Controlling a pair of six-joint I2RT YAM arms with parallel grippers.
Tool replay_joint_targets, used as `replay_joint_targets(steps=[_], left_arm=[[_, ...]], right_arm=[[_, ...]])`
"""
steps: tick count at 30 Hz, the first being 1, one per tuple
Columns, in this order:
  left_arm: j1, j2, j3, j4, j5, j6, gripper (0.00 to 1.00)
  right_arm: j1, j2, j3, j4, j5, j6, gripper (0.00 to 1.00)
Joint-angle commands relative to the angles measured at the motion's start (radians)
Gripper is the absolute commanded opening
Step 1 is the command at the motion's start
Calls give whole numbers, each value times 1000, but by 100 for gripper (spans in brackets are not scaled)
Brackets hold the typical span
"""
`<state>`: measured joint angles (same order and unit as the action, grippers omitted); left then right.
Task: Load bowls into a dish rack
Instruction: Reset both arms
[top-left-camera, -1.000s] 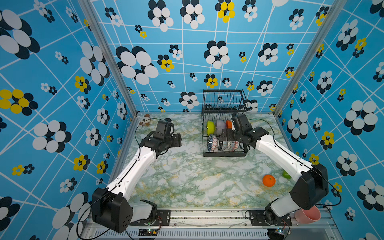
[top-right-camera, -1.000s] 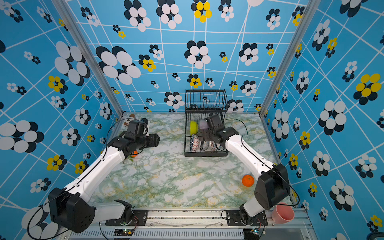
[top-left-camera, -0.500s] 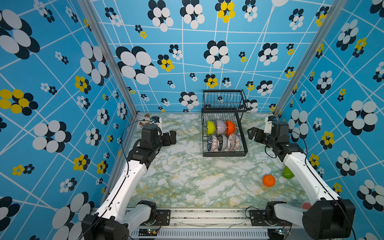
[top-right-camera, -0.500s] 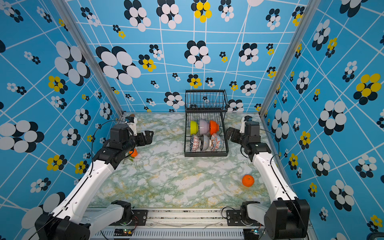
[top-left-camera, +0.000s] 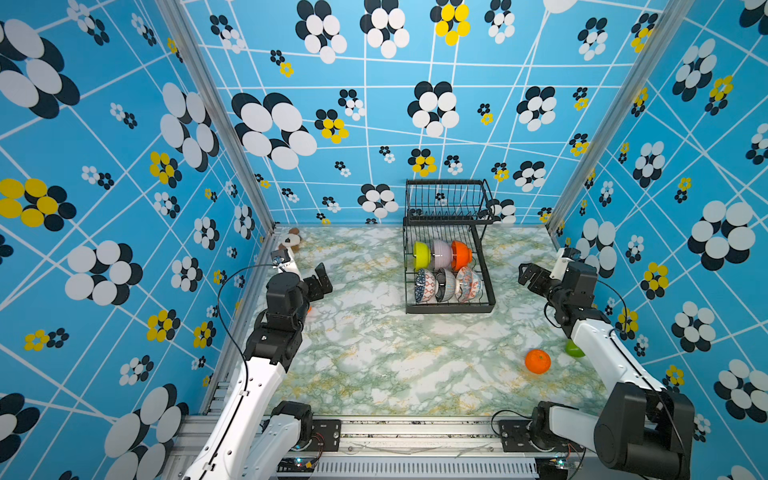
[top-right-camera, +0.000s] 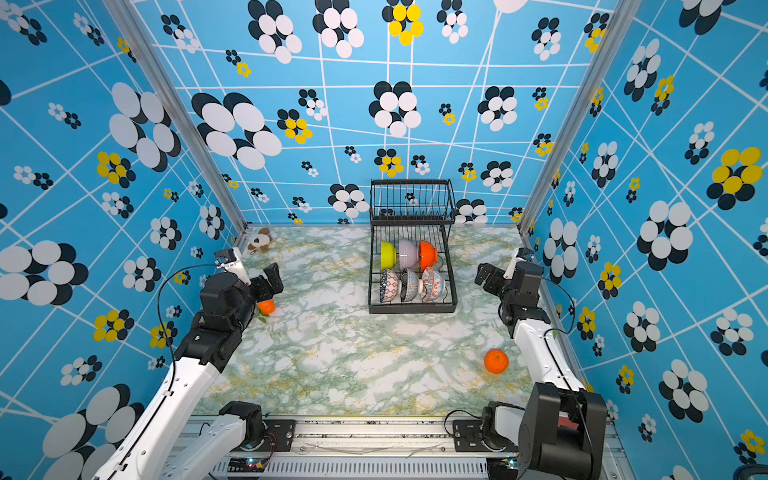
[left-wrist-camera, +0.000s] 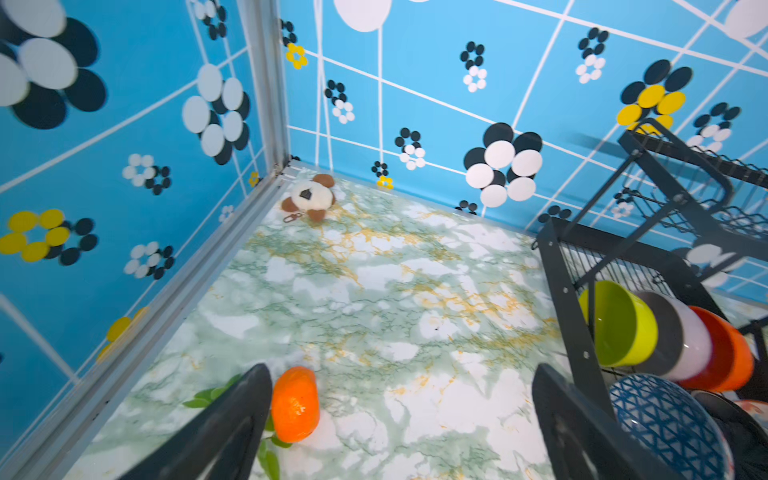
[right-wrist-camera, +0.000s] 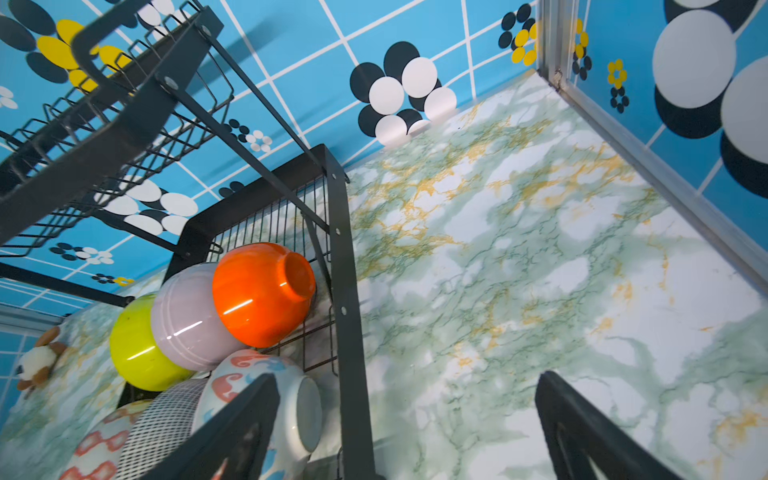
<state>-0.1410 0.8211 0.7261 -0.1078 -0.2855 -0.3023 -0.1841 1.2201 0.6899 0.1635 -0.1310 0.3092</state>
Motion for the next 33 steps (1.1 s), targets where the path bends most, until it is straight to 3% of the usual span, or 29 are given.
replay_joint_targets(steps=[1,8,14,21,26,33], left_arm=[[9,-33,-57,117,-161,33,99],[9,-38,-166,206,-199,119,99],[9,6,-260,313,-185,152,99],[10,67,-389,555,-153,224,99],[9,129,-427,645,-110,279,99],[11,280,-451,803,-46,287,99]], right_arm=[[-5,13,-93,224,81,-66,99],[-5,55,-323,640,83,-114,100],[-5,92,-330,606,49,-124,99],[-3,172,-380,755,4,-126,100],[11,262,-384,869,-35,-143,100],[78,289,-349,824,-22,-231,99]])
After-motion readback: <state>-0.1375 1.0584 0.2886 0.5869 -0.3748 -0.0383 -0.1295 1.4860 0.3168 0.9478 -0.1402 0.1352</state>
